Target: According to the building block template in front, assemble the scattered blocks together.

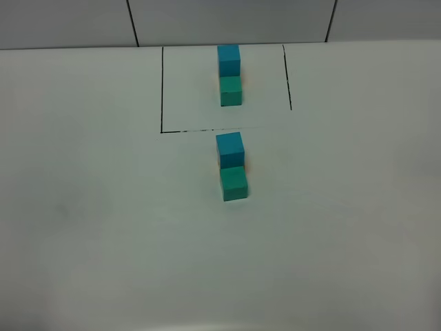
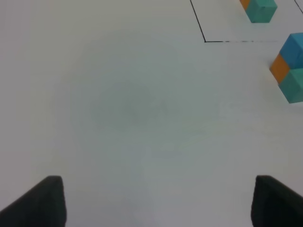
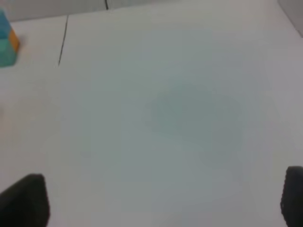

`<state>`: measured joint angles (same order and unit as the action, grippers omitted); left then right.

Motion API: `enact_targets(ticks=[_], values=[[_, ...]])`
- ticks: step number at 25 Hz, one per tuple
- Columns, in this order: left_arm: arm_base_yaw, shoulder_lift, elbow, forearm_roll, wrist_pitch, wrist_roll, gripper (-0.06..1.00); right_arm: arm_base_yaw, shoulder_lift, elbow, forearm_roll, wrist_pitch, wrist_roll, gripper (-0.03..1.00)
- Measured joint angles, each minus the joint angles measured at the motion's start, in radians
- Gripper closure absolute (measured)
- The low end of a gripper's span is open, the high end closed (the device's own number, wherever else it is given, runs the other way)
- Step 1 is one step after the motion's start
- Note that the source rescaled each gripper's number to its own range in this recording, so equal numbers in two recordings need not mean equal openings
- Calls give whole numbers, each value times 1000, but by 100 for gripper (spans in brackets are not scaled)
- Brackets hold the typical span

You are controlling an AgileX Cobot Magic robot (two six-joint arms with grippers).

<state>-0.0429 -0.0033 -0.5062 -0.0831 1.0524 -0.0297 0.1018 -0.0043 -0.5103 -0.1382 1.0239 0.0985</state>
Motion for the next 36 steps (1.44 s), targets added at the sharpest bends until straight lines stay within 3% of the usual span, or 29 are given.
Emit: enact_targets(ticks=[7,18,36], values=[[0,0,0,0,0,0,-4,-13,-3,8,16,15,0,0],[0,0,0,0,0,0,-4,-45,-3,15,43,35,0,23],[0,0,0,0,0,0,-4,-46,-3,15,44,35,0,25]])
